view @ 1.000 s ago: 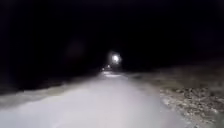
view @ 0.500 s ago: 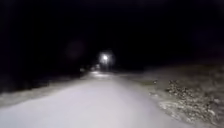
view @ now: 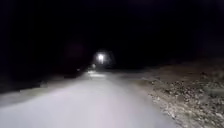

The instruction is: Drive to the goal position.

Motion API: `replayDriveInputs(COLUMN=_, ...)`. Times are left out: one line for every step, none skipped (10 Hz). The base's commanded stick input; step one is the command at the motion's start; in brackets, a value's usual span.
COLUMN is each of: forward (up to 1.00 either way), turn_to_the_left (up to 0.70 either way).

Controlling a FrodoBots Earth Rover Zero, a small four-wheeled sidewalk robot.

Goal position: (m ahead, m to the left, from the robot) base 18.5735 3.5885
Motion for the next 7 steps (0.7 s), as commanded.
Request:
replayDriveInputs(forward=0.85, turn_to_the_left=0.32)
replayDriveInputs(forward=0.85, turn_to_the_left=0.11)
replayDriveInputs(forward=0.85, turn_to_the_left=0.01)
replayDriveInputs(forward=0.85, turn_to_the_left=0.0)
replayDriveInputs(forward=0.94, turn_to_the_left=0.0)
replayDriveInputs(forward=1.0, turn_to_the_left=0.0)
replayDriveInputs(forward=1.0, turn_to_the_left=0.0)
